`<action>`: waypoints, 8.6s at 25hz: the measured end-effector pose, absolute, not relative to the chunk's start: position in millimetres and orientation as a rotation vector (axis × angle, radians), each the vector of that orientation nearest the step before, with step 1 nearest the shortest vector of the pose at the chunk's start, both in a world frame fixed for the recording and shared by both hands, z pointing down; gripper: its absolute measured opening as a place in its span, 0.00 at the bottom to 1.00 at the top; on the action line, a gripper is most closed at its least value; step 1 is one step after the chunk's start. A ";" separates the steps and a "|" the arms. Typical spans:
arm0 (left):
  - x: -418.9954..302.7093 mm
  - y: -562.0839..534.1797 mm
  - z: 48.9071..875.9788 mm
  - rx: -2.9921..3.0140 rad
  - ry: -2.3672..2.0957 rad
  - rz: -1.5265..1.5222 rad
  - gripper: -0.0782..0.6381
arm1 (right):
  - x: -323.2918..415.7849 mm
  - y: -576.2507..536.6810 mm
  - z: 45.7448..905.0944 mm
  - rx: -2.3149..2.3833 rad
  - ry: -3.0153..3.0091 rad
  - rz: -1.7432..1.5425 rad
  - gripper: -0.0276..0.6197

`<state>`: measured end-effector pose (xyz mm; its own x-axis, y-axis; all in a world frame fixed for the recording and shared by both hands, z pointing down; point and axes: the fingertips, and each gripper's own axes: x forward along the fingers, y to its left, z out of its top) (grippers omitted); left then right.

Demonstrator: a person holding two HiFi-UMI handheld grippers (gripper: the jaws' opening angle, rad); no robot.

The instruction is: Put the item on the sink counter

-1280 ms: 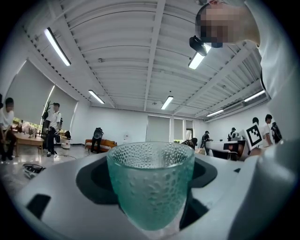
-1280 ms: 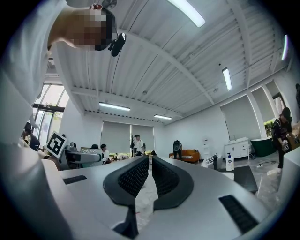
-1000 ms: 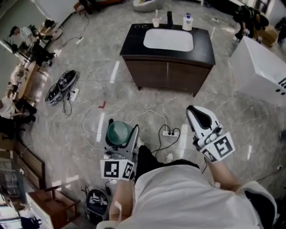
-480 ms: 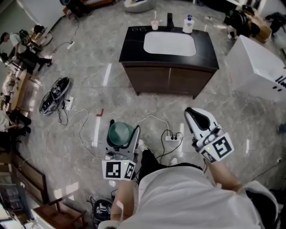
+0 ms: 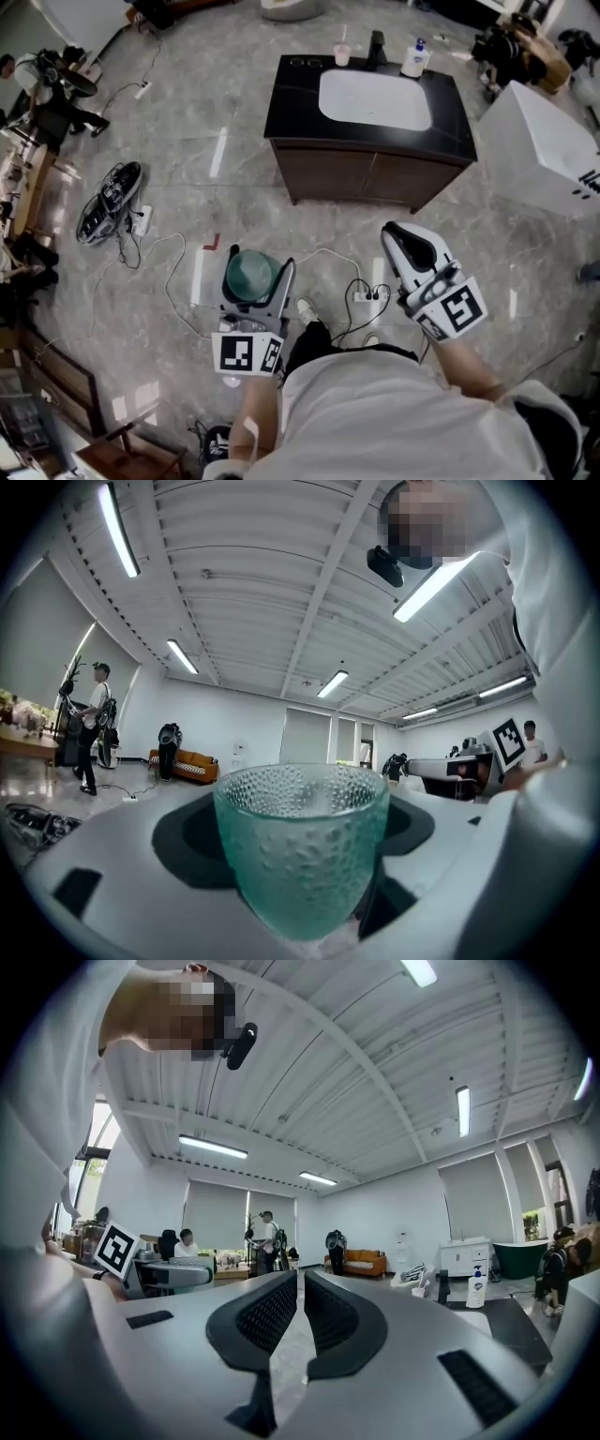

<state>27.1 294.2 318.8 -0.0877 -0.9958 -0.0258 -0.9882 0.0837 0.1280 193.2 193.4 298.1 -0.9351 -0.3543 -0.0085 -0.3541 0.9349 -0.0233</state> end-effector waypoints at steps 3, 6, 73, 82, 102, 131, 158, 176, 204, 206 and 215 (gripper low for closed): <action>10.4 289.6 324.5 2.077 -2.231 -0.178 0.67 | 178.9 189.7 298.4 -0.594 3.087 -0.033 0.12; -3.6 283.4 327.2 2.094 -2.205 -0.187 0.67 | 165.7 185.0 296.8 -0.630 3.092 -0.021 0.12; -69.1 92.9 317.1 2.198 -2.076 -0.224 0.67 | 50.0 -3.4 291.6 -0.623 3.054 -0.030 0.12; -73.8 46.2 293.2 2.185 -2.137 -0.299 0.67 | 41.9 -52.2 295.0 -0.533 3.068 -0.034 0.12; -77.3 13.2 301.0 2.189 -2.117 -0.217 0.66 | 49.6 -76.4 302.2 -0.580 3.052 -0.081 0.12; -103.0 -79.9 336.0 2.225 -2.076 -0.190 0.67 | 52.5 -125.1 314.6 -0.738 3.075 -0.034 0.12; -178.6 -220.2 435.5 2.313 -1.835 -0.027 0.67 | -33.4 -194.8 359.6 -0.945 3.179 -0.171 0.12; -194.1 -269.9 481.3 2.317 -1.858 0.012 0.67 | -41.9 -206.1 390.2 -0.979 3.248 -0.223 0.12; -214.3 -327.5 529.5 2.351 -1.808 0.118 0.67 | -54.9 -215.4 414.8 -1.083 3.204 -0.357 0.12; -213.7 -332.0 532.0 2.359 -1.807 0.126 0.66 | -48.8 -216.6 416.9 -1.113 3.205 -0.361 0.12; -216.1 -346.0 554.8 2.356 -1.805 0.161 0.66 | -40.0 -220.0 418.3 -1.217 3.189 -0.326 0.12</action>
<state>-216.1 -346.0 554.8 0.2622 -0.9466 0.1876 -0.9649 -0.2538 0.0681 -40.0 -220.0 418.3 -0.7125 -0.6197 0.3292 -0.6735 0.7356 -0.0730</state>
